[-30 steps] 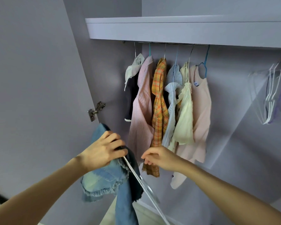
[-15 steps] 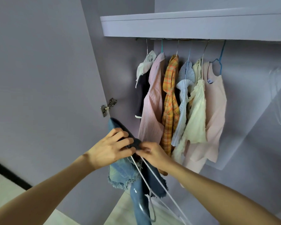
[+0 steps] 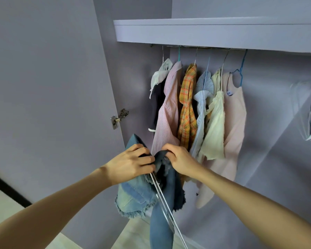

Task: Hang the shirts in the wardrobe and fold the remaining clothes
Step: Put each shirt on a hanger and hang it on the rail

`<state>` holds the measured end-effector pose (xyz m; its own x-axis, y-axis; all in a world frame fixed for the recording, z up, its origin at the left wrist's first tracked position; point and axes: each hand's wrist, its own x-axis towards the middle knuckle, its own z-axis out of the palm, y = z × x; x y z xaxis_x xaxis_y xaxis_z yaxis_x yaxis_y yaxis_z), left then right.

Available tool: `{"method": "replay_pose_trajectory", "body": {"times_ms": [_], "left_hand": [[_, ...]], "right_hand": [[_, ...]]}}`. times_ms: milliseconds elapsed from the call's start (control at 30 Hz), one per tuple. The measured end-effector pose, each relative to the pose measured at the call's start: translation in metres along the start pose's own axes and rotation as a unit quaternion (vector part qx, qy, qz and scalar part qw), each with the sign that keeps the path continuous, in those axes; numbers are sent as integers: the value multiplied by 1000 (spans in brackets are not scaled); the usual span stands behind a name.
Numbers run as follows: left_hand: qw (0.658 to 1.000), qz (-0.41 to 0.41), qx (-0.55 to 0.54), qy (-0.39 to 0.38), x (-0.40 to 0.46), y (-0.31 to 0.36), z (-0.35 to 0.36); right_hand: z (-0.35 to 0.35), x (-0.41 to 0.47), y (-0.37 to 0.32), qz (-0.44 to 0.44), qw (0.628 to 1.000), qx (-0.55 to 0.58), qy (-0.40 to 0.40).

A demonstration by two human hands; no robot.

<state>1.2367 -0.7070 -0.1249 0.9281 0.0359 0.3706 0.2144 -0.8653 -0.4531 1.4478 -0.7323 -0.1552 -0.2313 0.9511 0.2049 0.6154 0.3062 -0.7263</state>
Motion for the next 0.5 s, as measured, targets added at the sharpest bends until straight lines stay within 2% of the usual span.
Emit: {"method": "replay_pose_trajectory", "body": {"times_ms": [167, 233, 300, 500], "left_hand": [[998, -15, 6, -56, -12, -2, -7], [998, -31, 5, -63, -14, -2, -9], [997, -37, 2, -71, -13, -2, -10], [996, -44, 14, -82, -13, 0, -11]], "right_hand": [[0, -7, -2, 2, 999, 20, -39], [-3, -10, -5, -10, 991, -81, -107], [-6, -13, -2, -33, 969, -203, -139], [-12, -15, 11, -95, 923, -363, -83]]}}
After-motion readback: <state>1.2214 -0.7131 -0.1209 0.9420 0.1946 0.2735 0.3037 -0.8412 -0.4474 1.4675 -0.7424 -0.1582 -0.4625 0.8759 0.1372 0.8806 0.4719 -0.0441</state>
